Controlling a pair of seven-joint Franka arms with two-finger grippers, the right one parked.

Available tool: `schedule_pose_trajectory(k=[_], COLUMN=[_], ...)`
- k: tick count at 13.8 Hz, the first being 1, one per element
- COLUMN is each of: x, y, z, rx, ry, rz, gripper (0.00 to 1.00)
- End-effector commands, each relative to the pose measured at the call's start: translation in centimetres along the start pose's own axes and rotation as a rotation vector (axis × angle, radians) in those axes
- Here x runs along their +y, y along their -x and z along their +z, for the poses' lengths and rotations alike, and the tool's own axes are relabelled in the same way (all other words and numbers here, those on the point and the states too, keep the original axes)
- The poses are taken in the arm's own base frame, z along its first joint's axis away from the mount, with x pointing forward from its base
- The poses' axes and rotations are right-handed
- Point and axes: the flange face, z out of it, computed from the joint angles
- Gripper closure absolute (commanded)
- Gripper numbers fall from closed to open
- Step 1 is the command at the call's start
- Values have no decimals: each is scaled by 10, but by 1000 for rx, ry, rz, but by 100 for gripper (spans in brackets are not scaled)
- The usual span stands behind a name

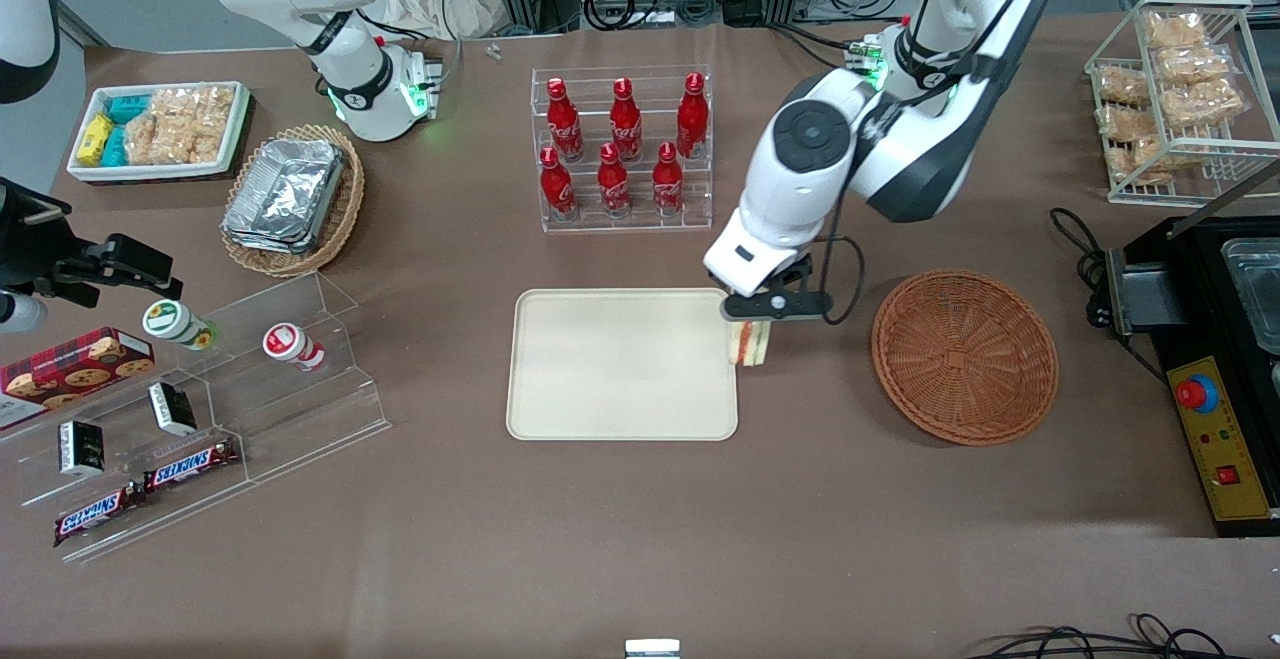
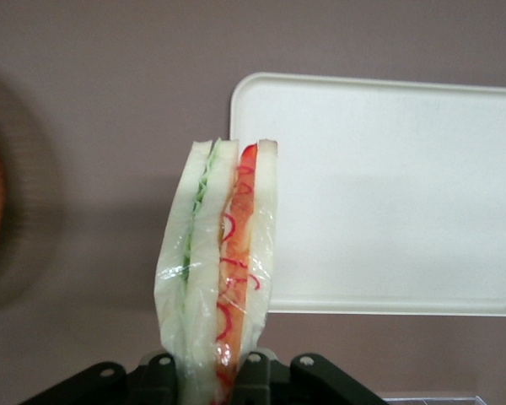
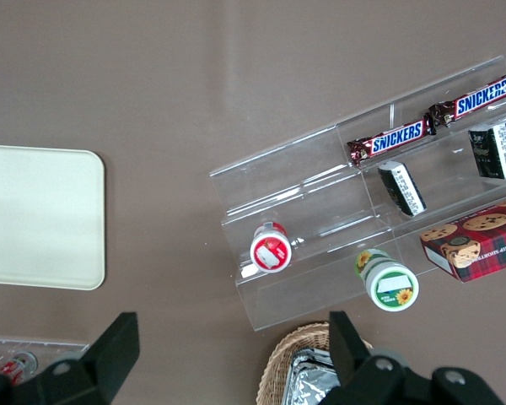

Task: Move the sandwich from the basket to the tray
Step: 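Carry the sandwich over to the cream tray with the left gripper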

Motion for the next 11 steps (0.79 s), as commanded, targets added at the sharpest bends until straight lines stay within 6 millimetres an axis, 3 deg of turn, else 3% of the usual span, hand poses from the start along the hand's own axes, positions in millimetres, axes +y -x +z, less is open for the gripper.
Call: schedule_pose_trajectory(k=[1,5,9,11], x=[40,50,51,61], y=[-6,-11,-11,1], z=[45,104,128,141], rx=[21,50,45,41], ry=[-41,-43,-32,-37], rz=[-15,-32,-22,8], gripper=[100,100,100,100])
